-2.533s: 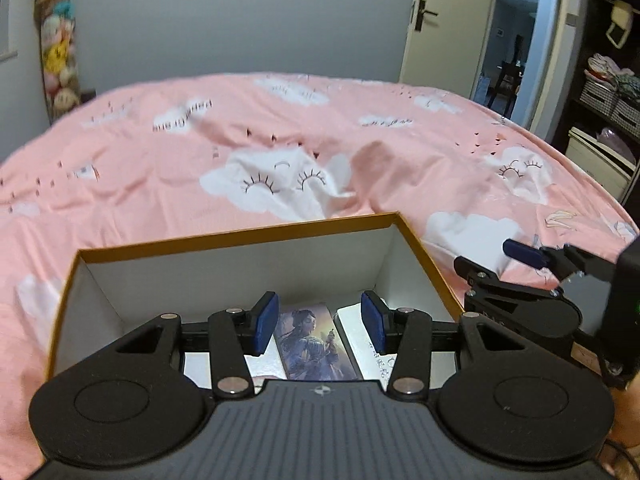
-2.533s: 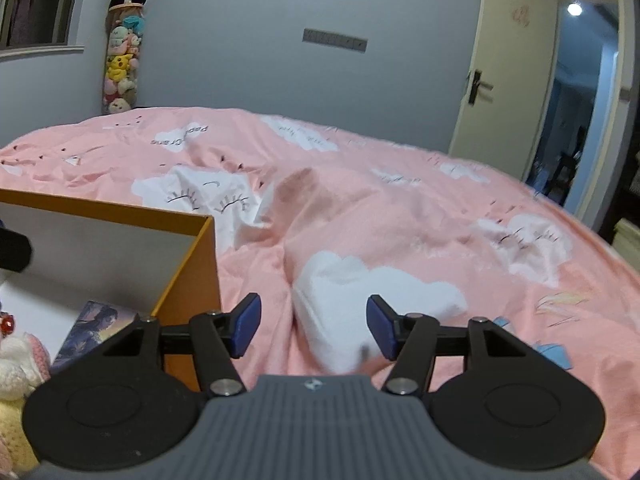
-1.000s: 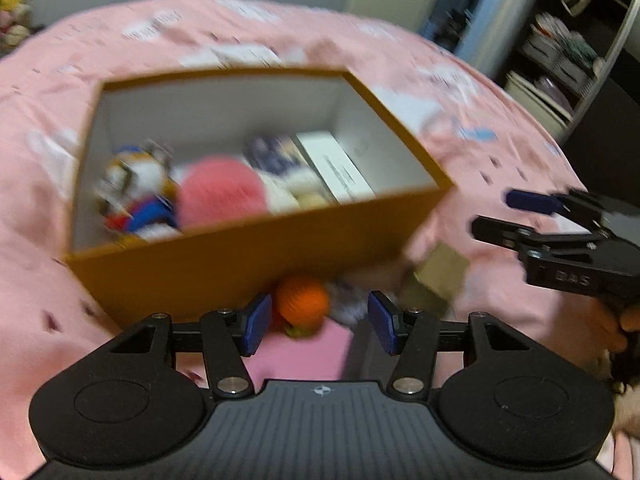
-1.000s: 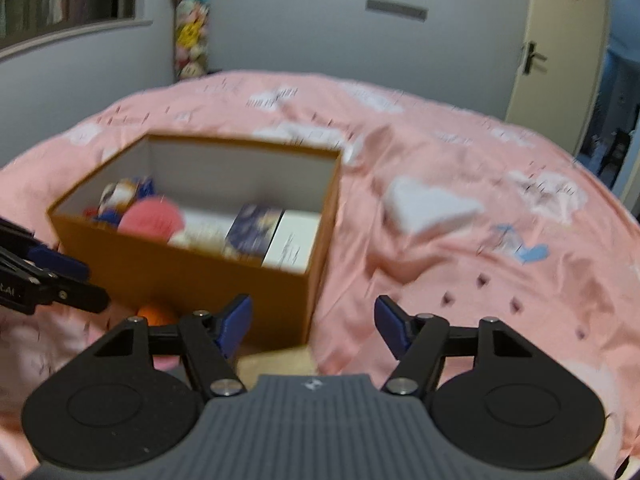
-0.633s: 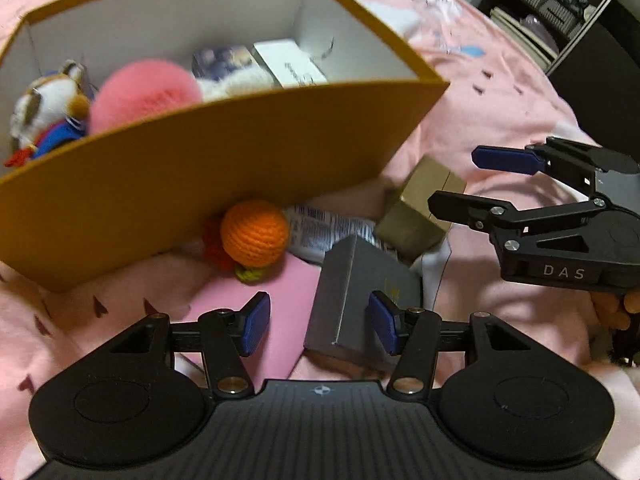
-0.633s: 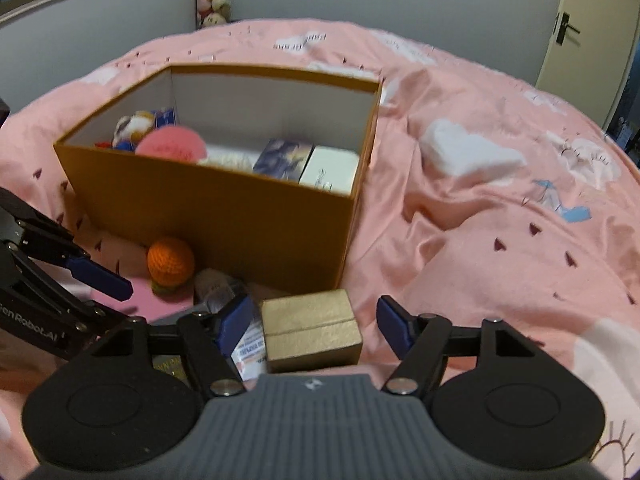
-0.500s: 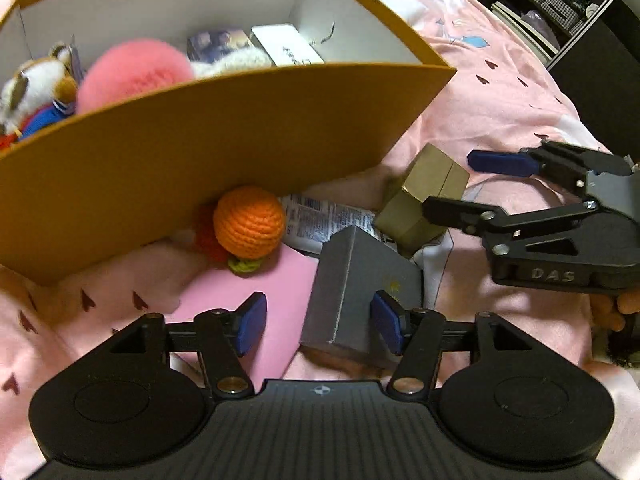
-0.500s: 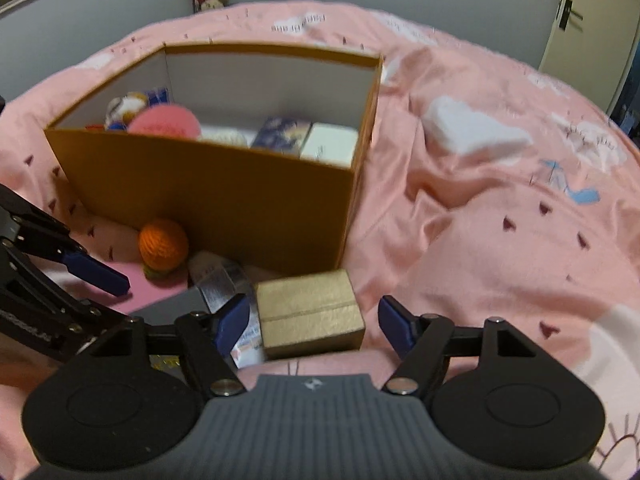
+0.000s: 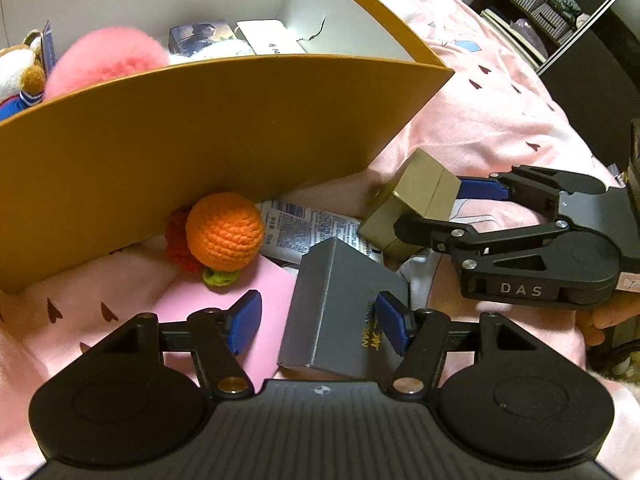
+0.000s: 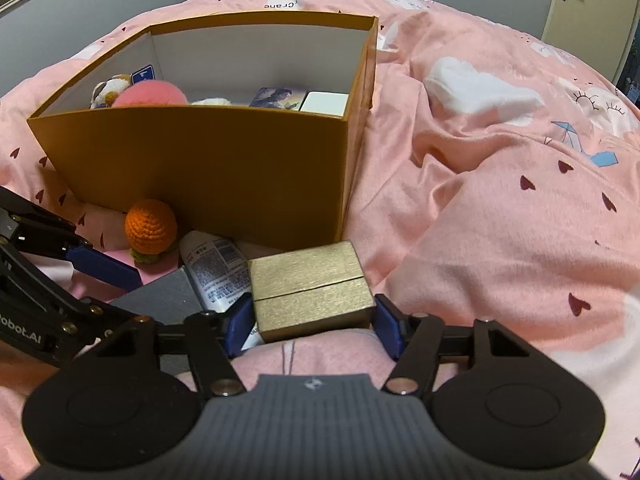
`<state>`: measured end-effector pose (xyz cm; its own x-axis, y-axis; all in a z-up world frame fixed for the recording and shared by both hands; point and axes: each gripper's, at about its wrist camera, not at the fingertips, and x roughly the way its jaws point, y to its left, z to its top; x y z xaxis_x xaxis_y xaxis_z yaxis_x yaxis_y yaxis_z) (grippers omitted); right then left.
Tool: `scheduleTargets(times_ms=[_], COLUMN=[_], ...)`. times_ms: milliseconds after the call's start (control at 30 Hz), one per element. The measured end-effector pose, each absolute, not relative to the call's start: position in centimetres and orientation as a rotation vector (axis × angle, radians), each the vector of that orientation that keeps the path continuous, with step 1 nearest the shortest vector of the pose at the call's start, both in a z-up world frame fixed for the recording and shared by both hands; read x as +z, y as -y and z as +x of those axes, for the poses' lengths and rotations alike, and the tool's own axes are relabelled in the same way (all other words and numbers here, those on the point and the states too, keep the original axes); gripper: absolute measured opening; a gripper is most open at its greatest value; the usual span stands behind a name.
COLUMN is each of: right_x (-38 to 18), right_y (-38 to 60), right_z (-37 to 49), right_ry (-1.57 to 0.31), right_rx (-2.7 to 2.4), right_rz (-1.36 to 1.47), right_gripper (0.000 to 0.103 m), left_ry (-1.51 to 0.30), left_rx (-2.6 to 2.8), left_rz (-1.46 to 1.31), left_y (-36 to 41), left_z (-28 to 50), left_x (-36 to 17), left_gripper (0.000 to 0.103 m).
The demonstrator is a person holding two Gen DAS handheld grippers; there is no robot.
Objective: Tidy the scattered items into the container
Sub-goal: 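Grasp the gray box with the left tool while the right tool grasps the gold box, then lift the gray box with the left tool while the right tool holds the gold box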
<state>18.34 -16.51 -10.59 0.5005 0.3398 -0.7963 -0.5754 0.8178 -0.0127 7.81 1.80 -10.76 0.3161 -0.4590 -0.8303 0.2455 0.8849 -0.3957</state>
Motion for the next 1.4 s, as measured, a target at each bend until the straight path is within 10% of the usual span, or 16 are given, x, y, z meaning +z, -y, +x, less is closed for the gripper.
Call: scheduleTargets(times_ms=[533,1200,1400], right_x=[-10.7,-10.5,-10.6], right_y=[16.8,17.1,17.1], right_z=[18.4,18.2,18.3], right_ry=[-0.889,-0.89,-0.89], right_rx=[0.564,0.568,0.568], right_rz=[-0.275,-0.254,-0.254], right_gripper=[0.065,0.065,0.065], left_ry=[-1.138,-1.264,-1.374], left_rx=[-0.515,-0.439,-0.395], left_rz=[-0.223,-0.232,-0.323], left_y=[-2.1,-1.0,-1.5], left_z=[6.6,6.5,6.8], left_x=[-9.6,-10.6,-12.2], left_gripper=[0.042,0.053,0.071])
